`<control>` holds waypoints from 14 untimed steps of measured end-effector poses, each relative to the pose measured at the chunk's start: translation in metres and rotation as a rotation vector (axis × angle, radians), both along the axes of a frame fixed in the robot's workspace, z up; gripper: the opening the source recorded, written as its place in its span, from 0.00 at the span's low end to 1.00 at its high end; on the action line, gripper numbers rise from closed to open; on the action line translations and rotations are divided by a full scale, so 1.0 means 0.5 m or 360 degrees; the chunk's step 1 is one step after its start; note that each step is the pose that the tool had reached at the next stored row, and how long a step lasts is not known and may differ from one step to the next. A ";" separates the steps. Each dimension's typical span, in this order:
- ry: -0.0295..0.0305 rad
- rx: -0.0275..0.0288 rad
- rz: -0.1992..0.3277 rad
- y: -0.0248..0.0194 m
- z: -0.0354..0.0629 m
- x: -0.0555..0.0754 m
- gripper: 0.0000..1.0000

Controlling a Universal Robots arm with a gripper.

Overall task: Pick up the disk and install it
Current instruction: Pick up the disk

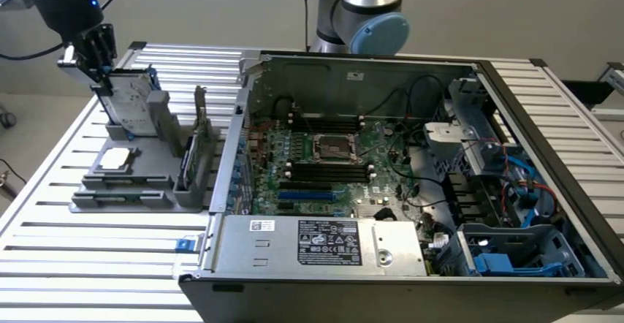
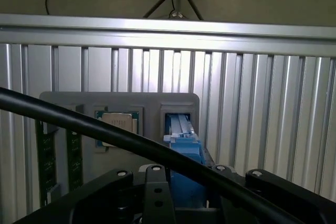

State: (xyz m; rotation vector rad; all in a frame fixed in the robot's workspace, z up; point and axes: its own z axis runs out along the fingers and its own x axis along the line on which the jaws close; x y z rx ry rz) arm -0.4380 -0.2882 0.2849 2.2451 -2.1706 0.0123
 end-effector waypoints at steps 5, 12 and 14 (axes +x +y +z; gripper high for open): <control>0.00001 0.00000 0.0000 0.0000 0.000 0.000 0.33; -0.00003 0.00000 0.0000 -0.0001 0.004 0.000 0.33; 0.00002 -0.00001 0.0000 0.0000 0.015 0.000 0.33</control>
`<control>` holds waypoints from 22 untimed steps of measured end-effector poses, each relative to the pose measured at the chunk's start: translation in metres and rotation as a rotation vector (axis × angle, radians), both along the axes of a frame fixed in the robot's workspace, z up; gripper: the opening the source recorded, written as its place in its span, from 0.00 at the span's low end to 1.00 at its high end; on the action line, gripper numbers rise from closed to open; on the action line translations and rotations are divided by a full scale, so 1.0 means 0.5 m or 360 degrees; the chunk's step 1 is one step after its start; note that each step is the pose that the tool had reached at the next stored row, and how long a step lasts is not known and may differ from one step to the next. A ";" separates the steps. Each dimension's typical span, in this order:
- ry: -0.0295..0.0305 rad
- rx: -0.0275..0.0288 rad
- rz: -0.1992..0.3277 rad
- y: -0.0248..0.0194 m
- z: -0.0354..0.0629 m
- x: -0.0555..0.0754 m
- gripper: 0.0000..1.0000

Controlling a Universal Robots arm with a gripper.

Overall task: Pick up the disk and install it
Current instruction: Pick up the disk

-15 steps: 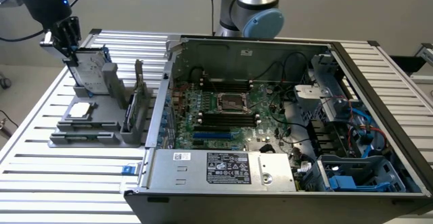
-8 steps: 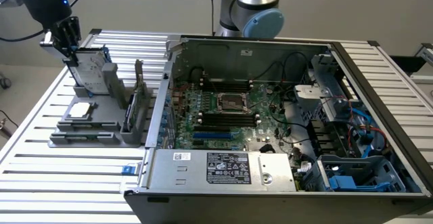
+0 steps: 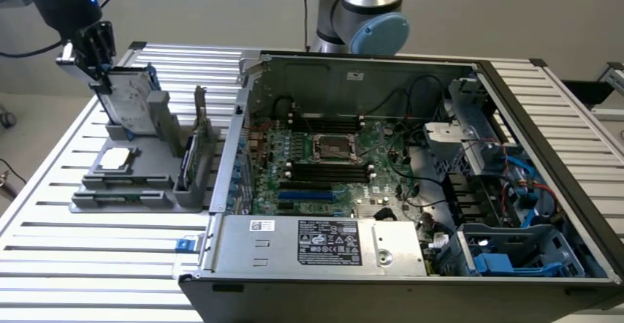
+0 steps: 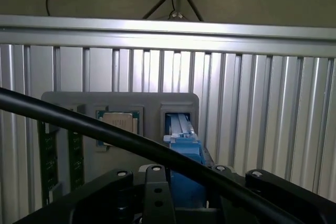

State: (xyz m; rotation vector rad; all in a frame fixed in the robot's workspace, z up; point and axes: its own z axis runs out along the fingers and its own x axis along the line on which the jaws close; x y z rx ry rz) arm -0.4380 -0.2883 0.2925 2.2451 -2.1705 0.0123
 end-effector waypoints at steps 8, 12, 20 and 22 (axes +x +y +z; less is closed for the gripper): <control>0.00000 0.00000 0.0000 0.0000 0.072 0.000 0.33; -0.00001 0.00001 0.0000 0.0001 0.109 0.000 0.33; -0.00001 0.00001 0.0000 -0.0007 0.181 0.016 0.33; 0.00002 -0.00001 0.0000 -0.0018 0.200 0.025 0.33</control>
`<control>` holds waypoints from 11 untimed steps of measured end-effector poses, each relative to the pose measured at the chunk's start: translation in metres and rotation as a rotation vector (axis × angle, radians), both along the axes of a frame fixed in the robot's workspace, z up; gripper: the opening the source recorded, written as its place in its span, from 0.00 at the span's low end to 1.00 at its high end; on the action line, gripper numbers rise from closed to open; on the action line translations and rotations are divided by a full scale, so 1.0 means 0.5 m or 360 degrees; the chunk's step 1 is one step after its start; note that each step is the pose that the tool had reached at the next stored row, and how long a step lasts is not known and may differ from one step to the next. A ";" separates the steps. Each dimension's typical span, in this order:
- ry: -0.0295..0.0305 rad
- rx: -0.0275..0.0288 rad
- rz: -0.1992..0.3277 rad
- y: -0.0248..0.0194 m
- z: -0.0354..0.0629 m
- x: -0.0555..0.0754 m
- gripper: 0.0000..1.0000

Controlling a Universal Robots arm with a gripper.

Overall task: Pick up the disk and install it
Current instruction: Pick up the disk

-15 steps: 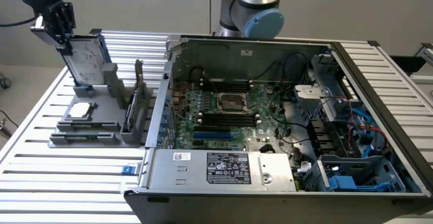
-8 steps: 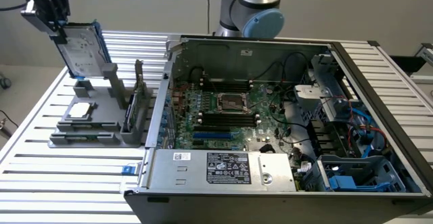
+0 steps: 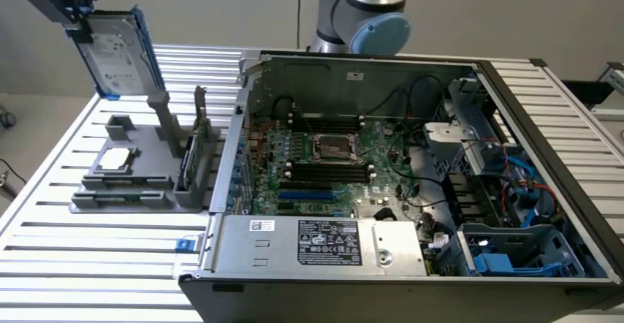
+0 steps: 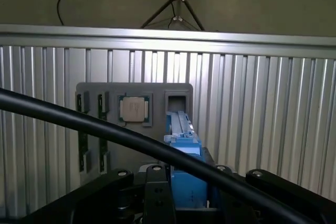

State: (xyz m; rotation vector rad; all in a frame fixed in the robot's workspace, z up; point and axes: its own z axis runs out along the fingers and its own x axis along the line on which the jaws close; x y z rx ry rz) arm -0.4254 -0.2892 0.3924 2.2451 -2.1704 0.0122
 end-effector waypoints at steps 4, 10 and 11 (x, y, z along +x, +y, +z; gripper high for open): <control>-0.00002 0.00002 0.0000 -0.0055 0.036 0.020 0.33; 0.00016 0.00003 0.0000 -0.0230 0.090 0.061 0.33; 0.00019 0.00003 0.0000 -0.0262 0.099 0.068 0.33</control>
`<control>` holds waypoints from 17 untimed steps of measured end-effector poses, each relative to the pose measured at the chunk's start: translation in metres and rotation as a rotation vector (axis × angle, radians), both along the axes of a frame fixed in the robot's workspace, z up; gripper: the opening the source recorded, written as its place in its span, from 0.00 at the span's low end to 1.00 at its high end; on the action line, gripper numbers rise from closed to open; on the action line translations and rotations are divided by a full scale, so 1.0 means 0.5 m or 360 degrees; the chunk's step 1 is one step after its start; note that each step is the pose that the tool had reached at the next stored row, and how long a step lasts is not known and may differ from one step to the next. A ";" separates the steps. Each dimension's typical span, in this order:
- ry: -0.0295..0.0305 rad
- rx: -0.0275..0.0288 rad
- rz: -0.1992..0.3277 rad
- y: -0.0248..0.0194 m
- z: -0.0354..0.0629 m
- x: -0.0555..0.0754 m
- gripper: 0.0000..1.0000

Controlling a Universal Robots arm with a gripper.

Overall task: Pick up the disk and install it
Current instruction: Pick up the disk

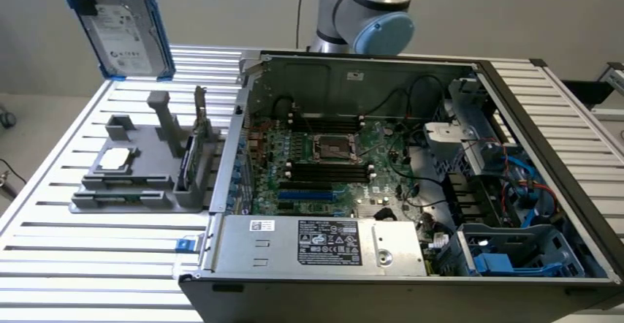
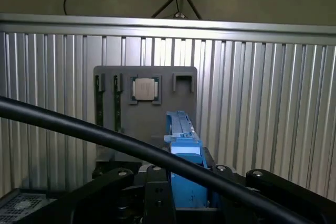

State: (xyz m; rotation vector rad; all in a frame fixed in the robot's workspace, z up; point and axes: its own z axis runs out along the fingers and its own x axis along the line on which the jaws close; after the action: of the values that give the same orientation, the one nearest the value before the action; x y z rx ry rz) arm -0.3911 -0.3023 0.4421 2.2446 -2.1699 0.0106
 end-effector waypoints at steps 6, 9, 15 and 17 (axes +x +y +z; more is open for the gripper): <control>0.00020 0.00004 0.0000 -0.0193 0.055 0.045 0.33; 0.00034 0.00004 0.0000 -0.0296 0.077 0.067 0.33; 0.00065 0.00003 0.0000 -0.0498 0.093 0.120 0.33; 0.00078 0.00004 0.0000 -0.0560 0.097 0.139 0.33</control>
State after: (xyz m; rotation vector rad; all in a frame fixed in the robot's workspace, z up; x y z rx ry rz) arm -0.3218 -0.3303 0.4906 2.2423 -2.1677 0.0048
